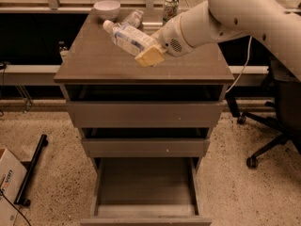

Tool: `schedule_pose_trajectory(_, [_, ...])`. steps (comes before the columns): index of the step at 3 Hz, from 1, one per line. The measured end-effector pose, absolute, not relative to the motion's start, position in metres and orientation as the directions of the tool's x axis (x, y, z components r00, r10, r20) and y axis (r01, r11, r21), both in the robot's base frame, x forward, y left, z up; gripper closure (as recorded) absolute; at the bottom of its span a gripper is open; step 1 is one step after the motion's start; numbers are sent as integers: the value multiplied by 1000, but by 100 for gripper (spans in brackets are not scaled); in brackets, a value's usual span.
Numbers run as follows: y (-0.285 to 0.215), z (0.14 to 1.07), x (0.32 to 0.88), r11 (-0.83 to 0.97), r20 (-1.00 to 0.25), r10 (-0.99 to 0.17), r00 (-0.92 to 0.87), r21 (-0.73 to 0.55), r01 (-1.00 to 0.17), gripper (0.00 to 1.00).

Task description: Place blue plastic bottle into bottom drawer

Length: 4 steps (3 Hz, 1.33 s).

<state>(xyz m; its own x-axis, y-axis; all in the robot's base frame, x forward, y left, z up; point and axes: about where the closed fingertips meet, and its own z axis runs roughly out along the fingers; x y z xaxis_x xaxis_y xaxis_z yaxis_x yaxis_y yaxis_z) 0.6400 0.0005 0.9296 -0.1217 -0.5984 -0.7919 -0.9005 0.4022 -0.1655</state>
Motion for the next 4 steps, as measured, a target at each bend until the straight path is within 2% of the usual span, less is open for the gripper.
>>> schedule_pose_trajectory(1, [11,920,639,376,-765,-635,-108,-183,-908,100])
schedule_pose_trajectory(2, [31,898,628,336,-777,-622,-96,-155,-929,100])
schedule_pose_trajectory(4, [76,805,585,370,-851,-469,-237,55,-927,100])
